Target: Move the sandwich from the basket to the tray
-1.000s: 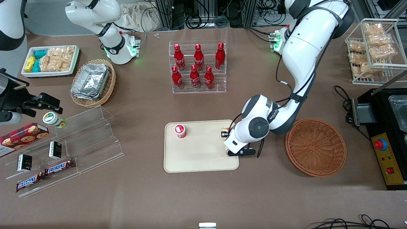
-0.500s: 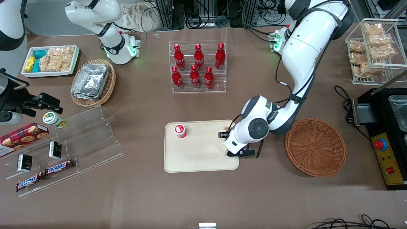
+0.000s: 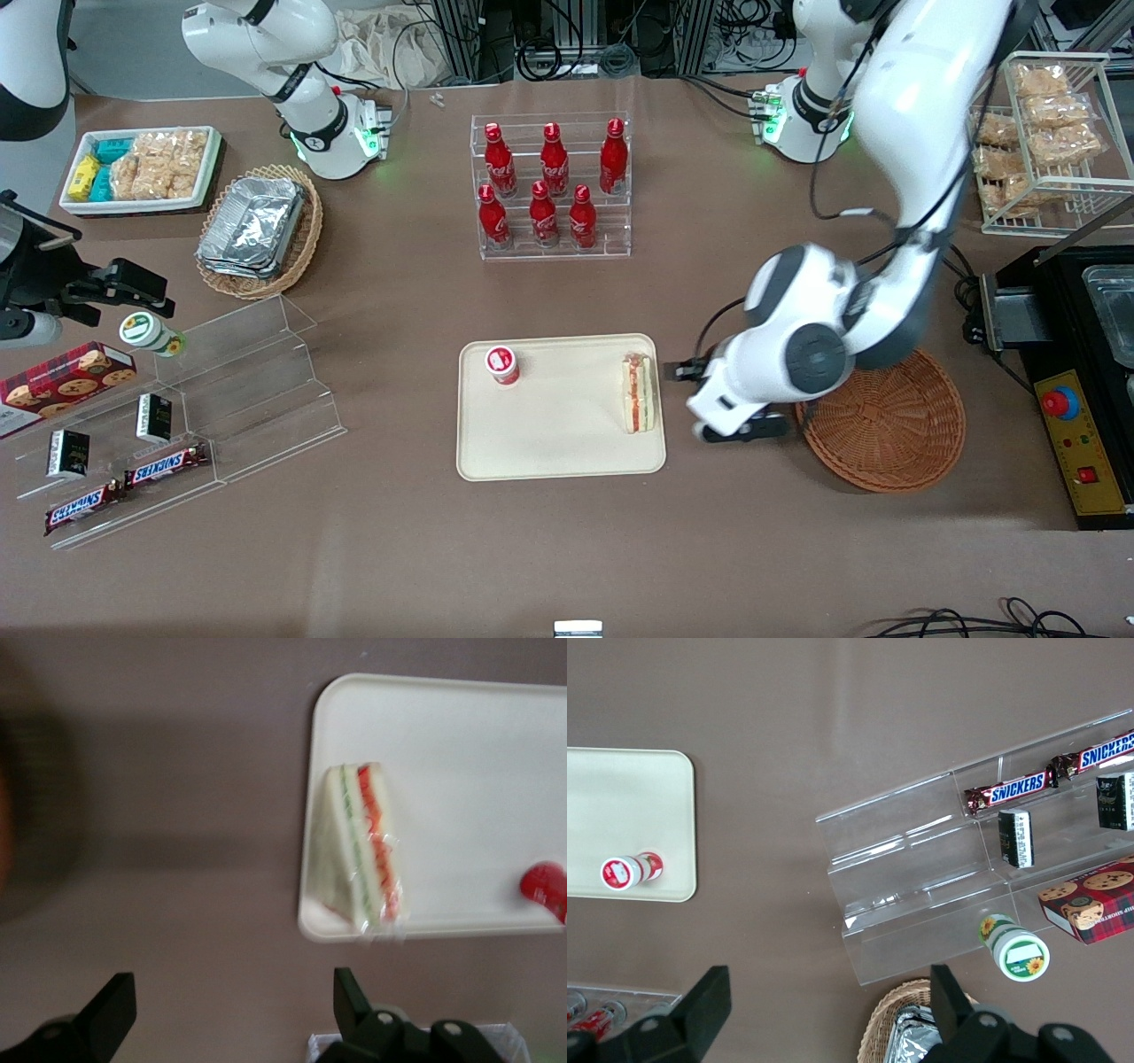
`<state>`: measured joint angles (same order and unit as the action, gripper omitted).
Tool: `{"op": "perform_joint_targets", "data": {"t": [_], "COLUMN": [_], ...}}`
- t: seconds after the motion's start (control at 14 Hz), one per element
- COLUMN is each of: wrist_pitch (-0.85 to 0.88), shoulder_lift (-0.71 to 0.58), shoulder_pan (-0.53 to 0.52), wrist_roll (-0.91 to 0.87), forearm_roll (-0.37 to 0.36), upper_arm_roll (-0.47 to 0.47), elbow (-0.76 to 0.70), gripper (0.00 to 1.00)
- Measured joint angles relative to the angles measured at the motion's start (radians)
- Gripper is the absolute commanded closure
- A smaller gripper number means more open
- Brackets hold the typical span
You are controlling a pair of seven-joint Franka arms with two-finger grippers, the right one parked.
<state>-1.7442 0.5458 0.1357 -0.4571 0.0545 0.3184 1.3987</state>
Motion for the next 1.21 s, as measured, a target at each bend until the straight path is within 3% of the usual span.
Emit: {"op": "perform_joint_targets", "data": {"t": [0.36, 0.64, 1.21], "wrist_pitch": [0.203, 0.269, 0.305], "shoulder_lift": [-0.190, -0.262, -0.330], "shoulder_pan": [-0.147, -0.289, -0.381], "wrist_roll": [0.217, 0.281, 0.365], "forearm_roll": [-0.034, -0.067, -0.105], "upper_arm_roll": [-0.017, -0.022, -0.022], "elbow": [0.001, 0.004, 0.008], "gripper": [0.01, 0.01, 0.01]}}
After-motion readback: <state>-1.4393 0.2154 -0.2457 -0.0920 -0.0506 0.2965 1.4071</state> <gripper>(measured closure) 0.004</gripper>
